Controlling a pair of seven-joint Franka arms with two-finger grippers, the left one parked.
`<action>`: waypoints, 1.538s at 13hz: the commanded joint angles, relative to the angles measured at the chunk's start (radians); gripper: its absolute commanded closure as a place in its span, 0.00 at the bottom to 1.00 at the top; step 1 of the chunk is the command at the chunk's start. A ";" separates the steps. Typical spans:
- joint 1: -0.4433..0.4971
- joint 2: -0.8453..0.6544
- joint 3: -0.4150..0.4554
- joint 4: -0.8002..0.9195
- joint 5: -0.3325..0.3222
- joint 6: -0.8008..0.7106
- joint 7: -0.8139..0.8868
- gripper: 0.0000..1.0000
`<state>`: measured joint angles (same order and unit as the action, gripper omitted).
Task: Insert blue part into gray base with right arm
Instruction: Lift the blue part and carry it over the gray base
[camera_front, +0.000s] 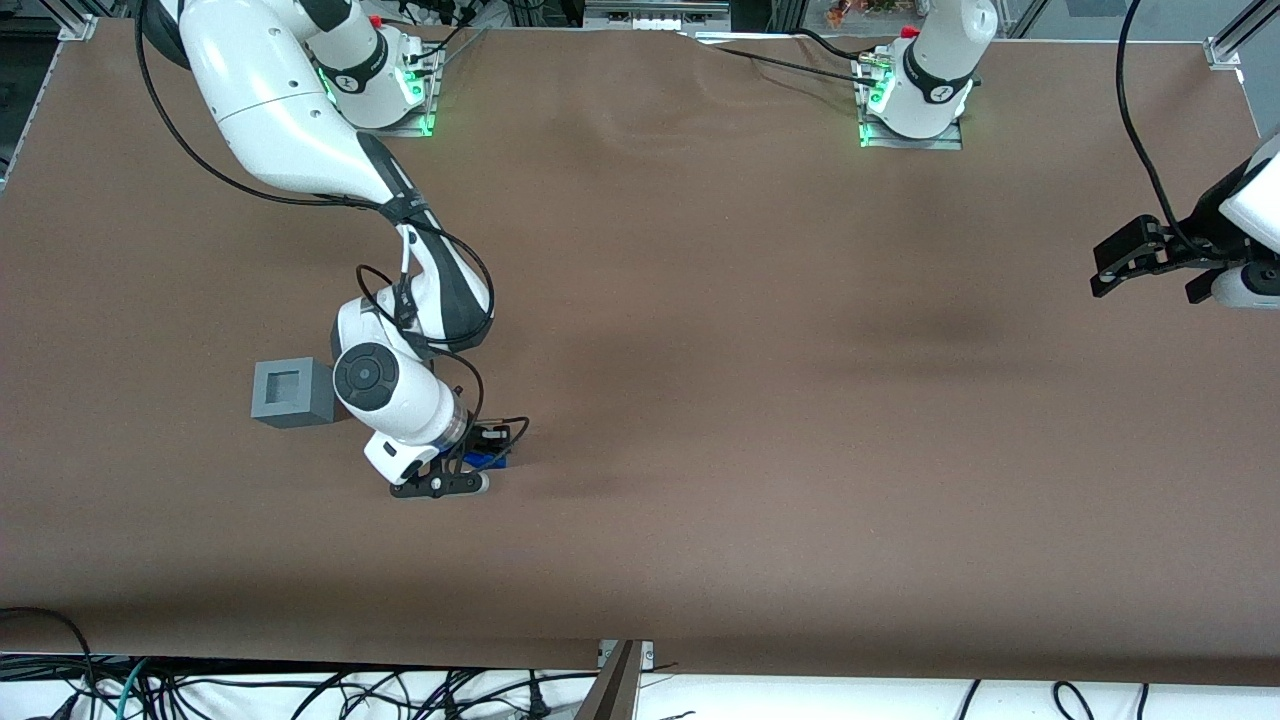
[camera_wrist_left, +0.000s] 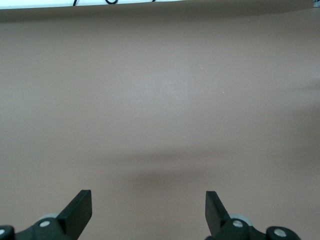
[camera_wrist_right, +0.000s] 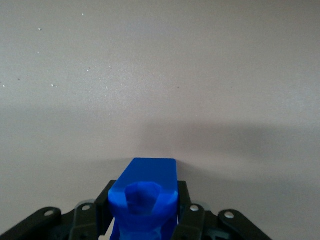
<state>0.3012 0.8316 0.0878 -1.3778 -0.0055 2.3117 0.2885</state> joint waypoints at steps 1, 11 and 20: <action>0.006 -0.009 -0.010 0.022 -0.013 -0.037 0.012 0.82; -0.001 -0.259 -0.147 0.020 -0.097 -0.420 -0.115 0.81; -0.117 -0.359 -0.261 -0.114 -0.007 -0.473 -0.322 0.88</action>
<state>0.1877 0.5368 -0.1690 -1.3957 -0.0306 1.8136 -0.0159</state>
